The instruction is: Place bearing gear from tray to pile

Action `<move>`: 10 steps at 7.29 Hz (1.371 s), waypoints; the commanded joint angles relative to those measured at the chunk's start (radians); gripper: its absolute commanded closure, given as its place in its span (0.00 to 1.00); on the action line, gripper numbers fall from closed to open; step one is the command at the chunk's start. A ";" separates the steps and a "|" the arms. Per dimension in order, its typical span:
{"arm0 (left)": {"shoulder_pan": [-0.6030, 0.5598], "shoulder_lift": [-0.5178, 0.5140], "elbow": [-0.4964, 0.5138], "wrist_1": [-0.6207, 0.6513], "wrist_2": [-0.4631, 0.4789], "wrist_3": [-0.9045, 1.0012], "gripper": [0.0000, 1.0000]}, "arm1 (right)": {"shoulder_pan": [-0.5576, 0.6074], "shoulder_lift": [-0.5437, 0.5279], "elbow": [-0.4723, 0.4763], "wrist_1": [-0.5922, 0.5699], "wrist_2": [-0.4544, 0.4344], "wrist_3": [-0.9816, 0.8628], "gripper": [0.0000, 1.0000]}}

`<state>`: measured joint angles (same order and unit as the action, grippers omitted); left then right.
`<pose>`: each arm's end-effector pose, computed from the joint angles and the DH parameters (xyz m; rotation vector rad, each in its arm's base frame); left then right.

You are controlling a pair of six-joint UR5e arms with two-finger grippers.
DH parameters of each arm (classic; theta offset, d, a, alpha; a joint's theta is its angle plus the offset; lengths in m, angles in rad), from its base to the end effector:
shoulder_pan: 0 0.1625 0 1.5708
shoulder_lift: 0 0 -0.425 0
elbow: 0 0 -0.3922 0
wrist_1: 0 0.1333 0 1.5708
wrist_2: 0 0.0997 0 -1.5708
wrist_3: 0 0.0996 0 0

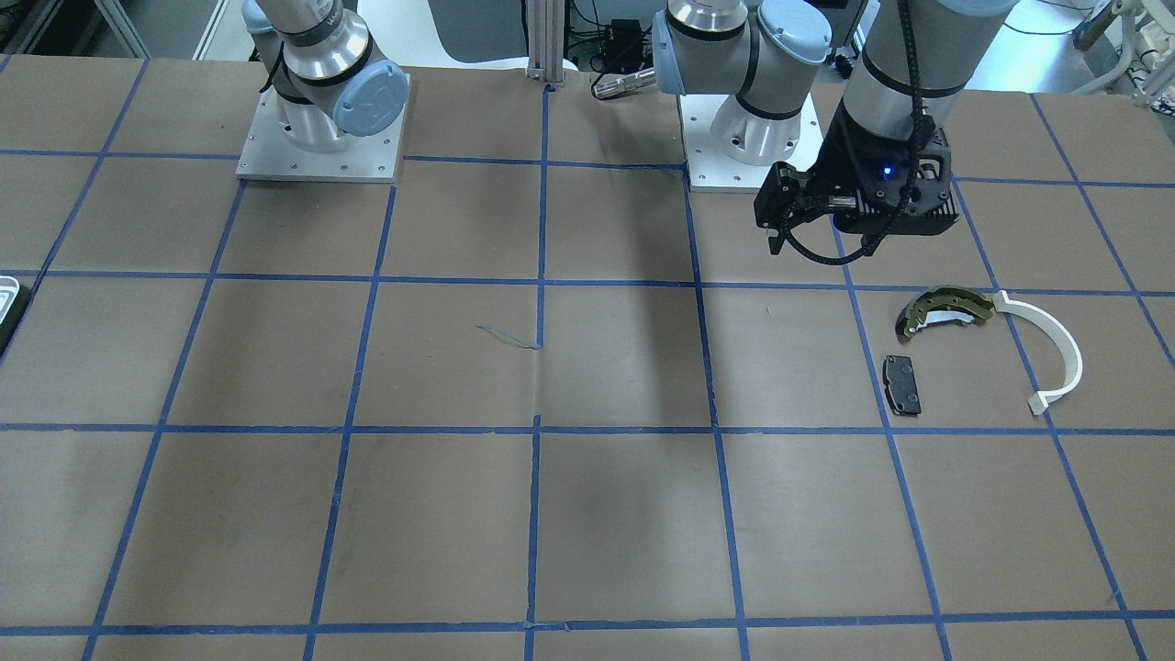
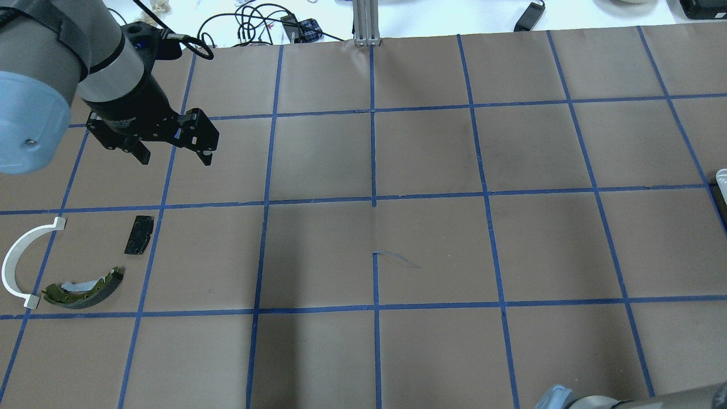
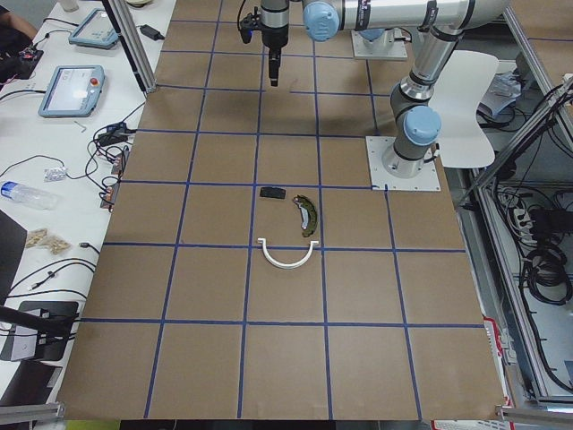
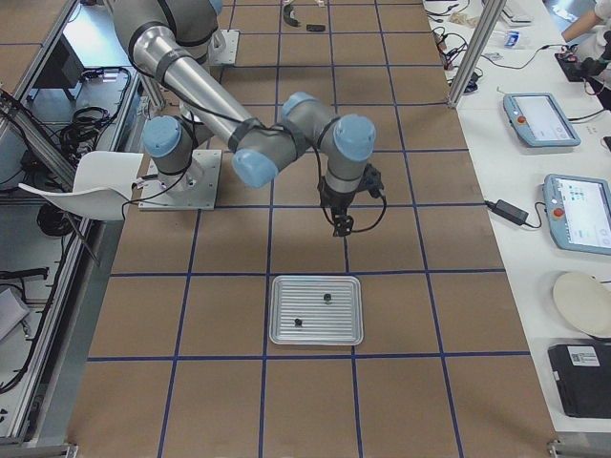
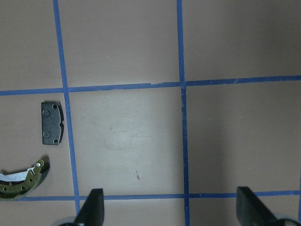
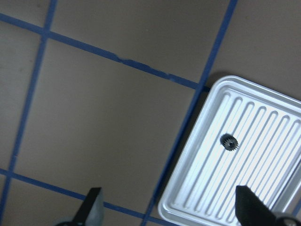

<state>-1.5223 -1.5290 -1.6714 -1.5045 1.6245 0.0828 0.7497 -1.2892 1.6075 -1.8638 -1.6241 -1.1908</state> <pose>-0.1048 -0.4799 0.4654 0.0526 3.0871 -0.0061 -0.3430 -0.4942 0.3461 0.5769 -3.0795 -0.0918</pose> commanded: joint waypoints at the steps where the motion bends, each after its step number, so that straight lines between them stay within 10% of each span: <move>1: 0.001 0.003 -0.001 -0.002 -0.002 0.000 0.00 | -0.158 0.164 0.012 -0.187 0.004 -0.264 0.00; 7: 0.040 0.006 -0.079 0.058 0.018 0.002 0.00 | -0.240 0.266 0.090 -0.385 -0.005 -0.497 0.10; 10: 0.063 0.016 -0.093 0.073 0.015 0.003 0.00 | -0.240 0.266 0.091 -0.390 -0.011 -0.492 0.61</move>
<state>-1.4673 -1.5136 -1.7589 -1.4349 1.6411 0.0847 0.5094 -1.0230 1.6972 -2.2512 -1.6327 -1.6861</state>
